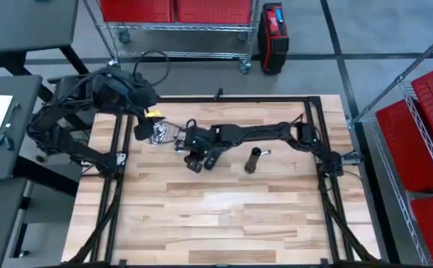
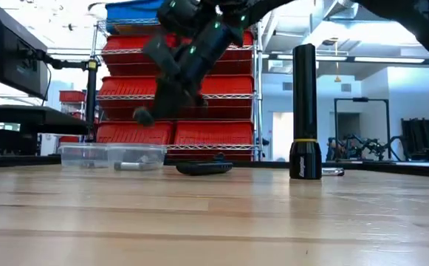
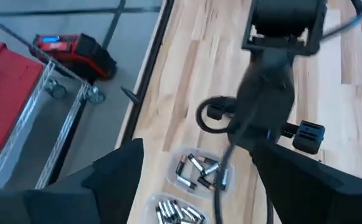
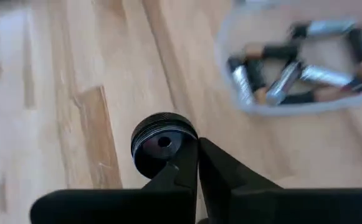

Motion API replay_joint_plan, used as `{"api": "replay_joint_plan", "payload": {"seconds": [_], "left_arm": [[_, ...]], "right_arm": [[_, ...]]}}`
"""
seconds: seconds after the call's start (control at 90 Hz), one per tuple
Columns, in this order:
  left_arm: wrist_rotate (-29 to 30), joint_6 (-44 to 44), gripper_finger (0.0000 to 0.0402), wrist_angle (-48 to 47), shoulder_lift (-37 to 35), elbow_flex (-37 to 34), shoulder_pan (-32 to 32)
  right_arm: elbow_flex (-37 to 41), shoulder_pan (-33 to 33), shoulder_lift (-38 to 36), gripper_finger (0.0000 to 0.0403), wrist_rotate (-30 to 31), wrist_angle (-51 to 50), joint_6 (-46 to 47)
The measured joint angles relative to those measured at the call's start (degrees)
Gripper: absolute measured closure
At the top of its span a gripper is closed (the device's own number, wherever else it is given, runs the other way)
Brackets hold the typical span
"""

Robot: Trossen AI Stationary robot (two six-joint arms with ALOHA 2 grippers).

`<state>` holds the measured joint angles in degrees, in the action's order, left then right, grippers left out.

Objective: Insert battery
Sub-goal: Close the flashlight battery compartment

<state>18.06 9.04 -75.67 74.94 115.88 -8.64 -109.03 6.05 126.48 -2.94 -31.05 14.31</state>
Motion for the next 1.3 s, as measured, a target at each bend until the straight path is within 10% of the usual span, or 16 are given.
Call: {"api": "replay_joint_plan", "payload": {"seconds": [0.722,1.3], "left_arm": [[2.46,1.86,0.0118,15.3,-0.33,1.5,-0.02],[2.21,39.48,0.0118,36.43,9.34,1.48,7.49]], "right_arm": [[-0.16,9.33,-24.45,0.0403,1.53,0.34,-11.62],[-0.2,9.74,-34.73,0.0403,-8.29,7.9,-1.7]]}}
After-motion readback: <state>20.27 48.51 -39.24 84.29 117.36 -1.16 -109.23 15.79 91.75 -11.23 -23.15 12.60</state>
